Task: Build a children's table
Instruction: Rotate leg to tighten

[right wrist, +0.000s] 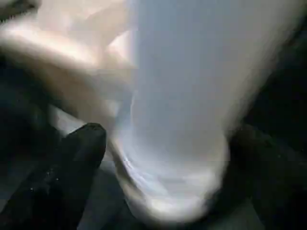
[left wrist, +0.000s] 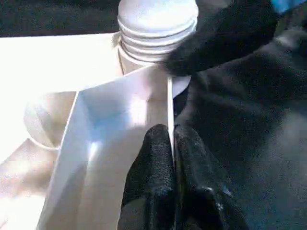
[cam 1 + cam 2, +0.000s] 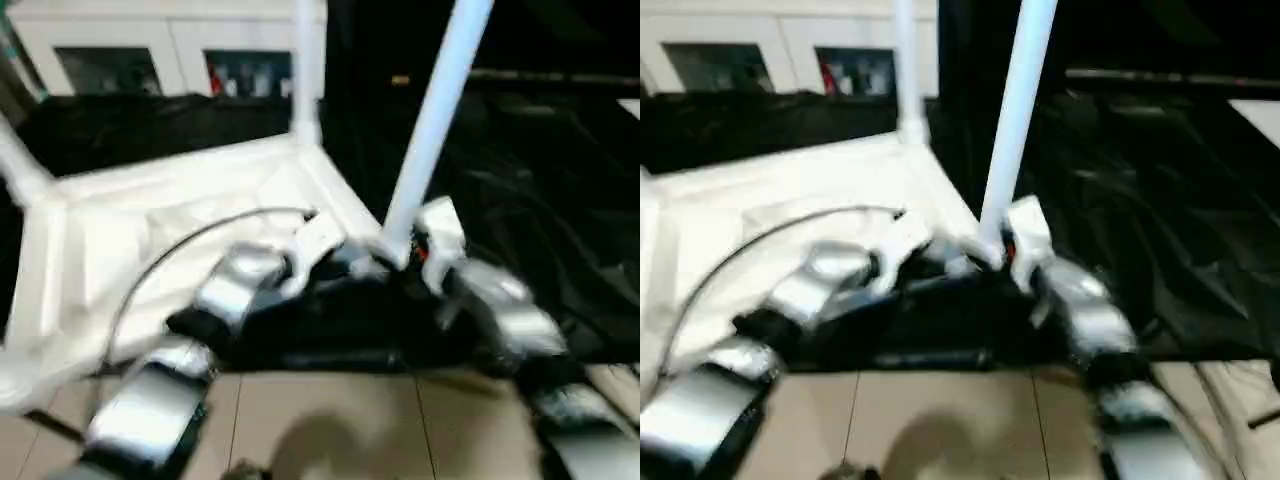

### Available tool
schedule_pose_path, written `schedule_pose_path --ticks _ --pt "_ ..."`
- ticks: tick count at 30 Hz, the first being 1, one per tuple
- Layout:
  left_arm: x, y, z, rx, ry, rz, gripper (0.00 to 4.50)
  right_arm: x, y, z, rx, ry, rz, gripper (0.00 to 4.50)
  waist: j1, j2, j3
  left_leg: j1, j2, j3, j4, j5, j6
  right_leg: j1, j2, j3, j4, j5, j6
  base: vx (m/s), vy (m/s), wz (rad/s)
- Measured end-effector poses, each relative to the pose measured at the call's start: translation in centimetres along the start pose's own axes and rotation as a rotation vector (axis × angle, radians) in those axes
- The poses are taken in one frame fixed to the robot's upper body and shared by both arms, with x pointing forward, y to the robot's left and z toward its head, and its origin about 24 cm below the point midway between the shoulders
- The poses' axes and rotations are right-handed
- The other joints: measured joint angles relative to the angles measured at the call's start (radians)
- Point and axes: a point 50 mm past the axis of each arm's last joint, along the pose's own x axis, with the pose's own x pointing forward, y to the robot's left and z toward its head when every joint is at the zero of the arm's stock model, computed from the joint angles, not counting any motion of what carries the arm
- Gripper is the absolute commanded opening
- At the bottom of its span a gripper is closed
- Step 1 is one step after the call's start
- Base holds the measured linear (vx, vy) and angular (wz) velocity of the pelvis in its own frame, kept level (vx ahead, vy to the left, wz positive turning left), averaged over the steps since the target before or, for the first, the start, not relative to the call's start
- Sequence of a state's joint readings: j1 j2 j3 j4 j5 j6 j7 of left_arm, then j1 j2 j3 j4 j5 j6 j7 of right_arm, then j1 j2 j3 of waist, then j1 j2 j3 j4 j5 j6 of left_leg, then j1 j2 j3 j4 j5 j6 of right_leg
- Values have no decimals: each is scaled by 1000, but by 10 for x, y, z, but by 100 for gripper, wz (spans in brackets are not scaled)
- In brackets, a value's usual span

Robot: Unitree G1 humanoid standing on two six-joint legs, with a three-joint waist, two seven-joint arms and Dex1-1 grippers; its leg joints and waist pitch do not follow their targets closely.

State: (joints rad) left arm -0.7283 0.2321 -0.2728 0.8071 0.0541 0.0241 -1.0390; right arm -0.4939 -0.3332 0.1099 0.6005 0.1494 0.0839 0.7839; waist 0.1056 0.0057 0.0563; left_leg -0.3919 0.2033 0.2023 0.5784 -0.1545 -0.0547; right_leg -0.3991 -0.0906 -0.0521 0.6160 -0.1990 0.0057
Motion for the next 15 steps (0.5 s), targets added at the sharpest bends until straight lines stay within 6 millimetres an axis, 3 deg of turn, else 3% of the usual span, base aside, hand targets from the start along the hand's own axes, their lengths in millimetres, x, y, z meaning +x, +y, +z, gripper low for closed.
schedule_pose_path --ticks 4,11,15 --pt "-6 -8 -1 17 -1 -107 0 -3 5 4 -24 18 114 442 6 0 0 -3 0 0 3 0 0 -1 0 0 0 0 0 0 0 0" --pt "-8 -9 -1 19 4 -133 0 -7 5 8 -45 49 172 442 10 0 0 -3 0 1 3 0 0 -1 -1 0 0 0 0 0 0 0" --pt "-11 -10 -2 17 5 -138 0 -8 7 9 -38 51 196 407 9 -1 0 -3 0 1 3 0 0 -1 -1 0 0 0 0 0 0 0"
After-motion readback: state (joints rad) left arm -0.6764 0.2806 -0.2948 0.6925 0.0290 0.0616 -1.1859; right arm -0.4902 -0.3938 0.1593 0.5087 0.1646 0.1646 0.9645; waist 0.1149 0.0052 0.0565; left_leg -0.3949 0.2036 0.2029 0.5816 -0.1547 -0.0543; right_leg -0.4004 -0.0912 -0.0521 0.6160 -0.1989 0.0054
